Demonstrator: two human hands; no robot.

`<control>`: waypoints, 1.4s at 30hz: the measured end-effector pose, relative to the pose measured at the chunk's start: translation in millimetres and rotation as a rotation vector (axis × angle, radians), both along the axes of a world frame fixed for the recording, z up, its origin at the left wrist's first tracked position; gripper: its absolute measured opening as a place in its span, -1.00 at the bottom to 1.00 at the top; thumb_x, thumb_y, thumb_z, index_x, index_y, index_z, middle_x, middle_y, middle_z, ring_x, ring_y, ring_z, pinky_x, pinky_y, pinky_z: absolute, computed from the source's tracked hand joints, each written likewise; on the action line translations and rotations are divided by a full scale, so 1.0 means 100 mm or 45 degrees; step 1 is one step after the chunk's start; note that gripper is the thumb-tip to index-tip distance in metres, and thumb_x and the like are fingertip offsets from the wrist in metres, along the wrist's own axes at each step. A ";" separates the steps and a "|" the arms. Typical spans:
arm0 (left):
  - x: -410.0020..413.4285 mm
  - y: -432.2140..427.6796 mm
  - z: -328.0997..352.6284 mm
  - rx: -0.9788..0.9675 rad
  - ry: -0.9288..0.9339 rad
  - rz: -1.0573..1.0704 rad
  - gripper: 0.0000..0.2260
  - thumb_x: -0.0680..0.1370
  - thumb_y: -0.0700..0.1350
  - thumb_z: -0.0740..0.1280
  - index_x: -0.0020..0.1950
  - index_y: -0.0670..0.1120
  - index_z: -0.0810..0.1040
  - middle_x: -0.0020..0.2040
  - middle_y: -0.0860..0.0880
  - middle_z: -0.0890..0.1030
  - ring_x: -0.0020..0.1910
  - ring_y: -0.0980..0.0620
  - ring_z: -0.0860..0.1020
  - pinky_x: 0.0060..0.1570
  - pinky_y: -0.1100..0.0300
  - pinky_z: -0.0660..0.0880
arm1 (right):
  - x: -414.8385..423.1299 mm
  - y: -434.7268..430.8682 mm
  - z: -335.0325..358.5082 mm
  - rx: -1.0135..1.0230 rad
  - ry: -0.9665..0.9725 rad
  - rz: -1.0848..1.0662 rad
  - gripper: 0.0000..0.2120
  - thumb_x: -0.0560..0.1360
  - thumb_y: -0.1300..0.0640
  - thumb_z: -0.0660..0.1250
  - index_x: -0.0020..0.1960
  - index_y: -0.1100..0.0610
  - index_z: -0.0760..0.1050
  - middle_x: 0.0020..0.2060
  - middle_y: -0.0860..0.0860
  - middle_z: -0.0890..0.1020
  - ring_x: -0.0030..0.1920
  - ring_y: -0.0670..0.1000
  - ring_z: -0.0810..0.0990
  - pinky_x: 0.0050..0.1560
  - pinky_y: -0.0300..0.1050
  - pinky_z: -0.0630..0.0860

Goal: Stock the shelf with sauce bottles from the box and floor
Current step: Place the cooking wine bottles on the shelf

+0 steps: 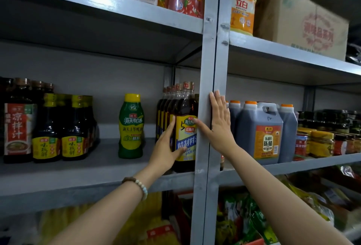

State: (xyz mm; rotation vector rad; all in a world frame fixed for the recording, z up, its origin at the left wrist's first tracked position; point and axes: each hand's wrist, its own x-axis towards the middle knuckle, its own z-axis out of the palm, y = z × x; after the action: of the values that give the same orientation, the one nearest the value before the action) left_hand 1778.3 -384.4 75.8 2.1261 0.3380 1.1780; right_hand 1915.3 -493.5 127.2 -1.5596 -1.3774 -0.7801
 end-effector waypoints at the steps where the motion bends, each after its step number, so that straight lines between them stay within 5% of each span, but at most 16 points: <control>1: 0.00 0.00 0.00 -0.003 -0.003 -0.004 -0.15 0.46 -0.15 0.42 0.47 0.31 -0.08 0.45 0.00 0.31 0.39 -0.01 0.33 0.25 -0.08 0.44 | 0.00 -0.01 0.00 -0.001 0.003 -0.005 -0.17 0.47 -0.25 0.22 0.53 -0.08 -0.19 0.50 -0.20 -0.23 0.49 -0.15 -0.31 0.49 0.03 -0.27; 5: -0.05 0.00 -0.05 -0.061 0.002 -0.005 -0.17 0.45 -0.13 0.43 0.48 0.29 -0.05 0.48 0.02 0.27 0.36 -0.03 0.37 0.24 -0.05 0.45 | -0.03 -0.03 0.02 -0.007 0.008 -0.021 -0.18 0.47 -0.27 0.21 0.53 -0.08 -0.17 0.53 -0.13 -0.18 0.50 -0.12 -0.29 0.50 0.06 -0.26; 10: -0.26 0.08 -0.10 -0.057 0.024 0.110 -0.21 0.44 0.01 0.43 0.51 0.19 0.00 0.47 0.05 0.28 0.42 0.05 0.27 0.20 0.20 0.27 | -0.08 -0.07 0.04 -0.020 -0.005 -0.058 -0.18 0.48 -0.25 0.22 0.54 -0.03 -0.15 0.55 -0.06 -0.15 0.52 -0.07 -0.26 0.51 0.10 -0.23; 19: -1.17 0.13 -0.34 0.320 0.268 0.416 -0.39 0.52 0.23 0.20 0.51 0.14 0.07 0.47 0.05 0.27 0.45 0.06 0.20 0.39 0.03 0.25 | -0.60 0.01 -0.25 0.043 -0.057 0.007 -0.33 0.56 -0.07 0.22 0.54 0.02 -0.02 0.55 0.02 -0.07 0.53 0.00 -0.18 0.50 0.05 -0.21; 24: -1.83 0.10 -0.65 0.511 0.424 0.554 -0.42 0.54 0.24 0.15 0.51 0.14 0.06 0.50 0.06 0.21 0.50 0.10 0.05 0.45 0.13 -0.08 | -1.26 0.09 -0.68 -0.106 -0.101 0.089 -0.36 0.56 -0.04 0.24 0.53 0.02 0.03 0.54 0.00 -0.01 0.54 0.02 -0.14 0.51 0.07 -0.15; 30: -2.99 0.13 -1.07 0.722 0.584 0.705 -0.39 0.54 0.23 0.16 0.52 0.03 0.11 0.51 0.04 0.21 0.50 0.04 0.11 0.49 0.04 -0.06 | -2.20 0.11 -1.26 -0.331 -0.162 0.180 -0.37 0.56 -0.06 0.22 0.53 0.00 0.03 0.54 -0.03 -0.01 0.54 0.02 -0.12 0.51 0.04 -0.16; 42: -5.50 0.00 -2.77 0.280 0.856 0.654 -0.38 0.52 0.15 0.28 0.49 -0.08 0.22 0.46 -0.08 0.32 0.44 -0.08 0.26 0.42 0.02 0.17 | -4.23 0.11 -2.96 -0.779 0.154 0.245 -0.32 0.52 -0.06 0.29 0.52 0.06 0.06 0.54 0.06 0.01 0.53 0.13 -0.04 0.48 0.14 -0.01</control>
State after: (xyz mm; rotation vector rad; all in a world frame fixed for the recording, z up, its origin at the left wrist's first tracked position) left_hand 1228.3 -384.4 -201.6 2.6868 1.1539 0.7289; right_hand 1492.1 -482.0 -168.5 -1.8508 -1.7407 -0.1376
